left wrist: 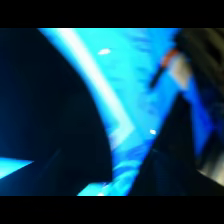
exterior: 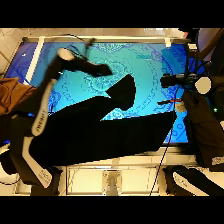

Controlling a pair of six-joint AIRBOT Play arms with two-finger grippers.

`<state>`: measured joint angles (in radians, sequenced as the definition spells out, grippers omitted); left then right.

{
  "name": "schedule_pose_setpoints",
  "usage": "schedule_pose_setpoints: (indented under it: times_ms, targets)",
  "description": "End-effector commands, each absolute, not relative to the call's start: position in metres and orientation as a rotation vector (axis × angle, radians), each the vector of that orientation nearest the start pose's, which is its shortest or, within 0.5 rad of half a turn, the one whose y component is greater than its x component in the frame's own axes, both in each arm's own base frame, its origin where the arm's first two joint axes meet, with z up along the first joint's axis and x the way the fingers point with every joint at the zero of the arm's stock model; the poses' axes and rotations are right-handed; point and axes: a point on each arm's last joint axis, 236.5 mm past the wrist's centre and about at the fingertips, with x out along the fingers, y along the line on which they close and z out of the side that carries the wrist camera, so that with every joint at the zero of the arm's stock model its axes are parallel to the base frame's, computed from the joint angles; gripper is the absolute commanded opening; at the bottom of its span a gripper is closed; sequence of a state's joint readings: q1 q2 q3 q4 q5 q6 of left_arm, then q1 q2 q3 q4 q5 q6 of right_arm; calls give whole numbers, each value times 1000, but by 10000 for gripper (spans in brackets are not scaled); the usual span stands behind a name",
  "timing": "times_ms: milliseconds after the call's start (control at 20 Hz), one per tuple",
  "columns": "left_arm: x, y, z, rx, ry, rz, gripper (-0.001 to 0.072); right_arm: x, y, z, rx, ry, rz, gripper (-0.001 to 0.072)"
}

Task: Fold the clothes and pants, and hang the long-sleeved shirts on hangers.

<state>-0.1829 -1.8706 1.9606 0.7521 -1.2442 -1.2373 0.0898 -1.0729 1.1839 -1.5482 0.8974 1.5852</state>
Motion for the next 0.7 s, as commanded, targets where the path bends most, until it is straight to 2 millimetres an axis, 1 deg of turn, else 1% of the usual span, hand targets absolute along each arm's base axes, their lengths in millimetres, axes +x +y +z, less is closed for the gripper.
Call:
schedule_pose_setpoints:
  times_ms: [0,50,100,150,200,250,300,350,400,450,500,550,600,650]
  targets:
    - [492,-80,87,-312,1229,-483,587,425,28,133,0,787,62,554]
    - [473,-29,94,-343,1275,-398,587,425,28,134,8,787,62,553]
    - [450,9,100,-384,1309,-339,587,425,28,134,9,787,62,553]
    - [432,42,106,-445,1308,-271,587,424,29,133,15,788,66,554]
    - [409,70,107,-509,1302,-202,587,424,33,133,28,790,75,554]
    - [384,88,103,-571,1311,-148,587,425,36,130,43,797,83,554]
    - [355,99,93,-615,1329,-122,587,425,40,128,64,804,94,554]
    - [323,102,78,-647,1353,-121,587,426,44,125,81,813,103,554]
    - [295,101,62,-681,1373,-125,587,427,47,121,94,821,109,554]
    - [271,101,44,-720,1375,-112,587,428,50,119,111,829,118,554]
    - [254,109,22,-757,1336,-56,587,428,53,117,128,834,126,554]
    - [244,123,4,-789,1275,36,588,428,56,117,141,836,133,554]
    - [236,148,-13,-826,1183,179,588,428,58,117,150,836,138,554]
    - [225,173,-24,-847,1107,306,588,428,59,117,154,836,140,554]
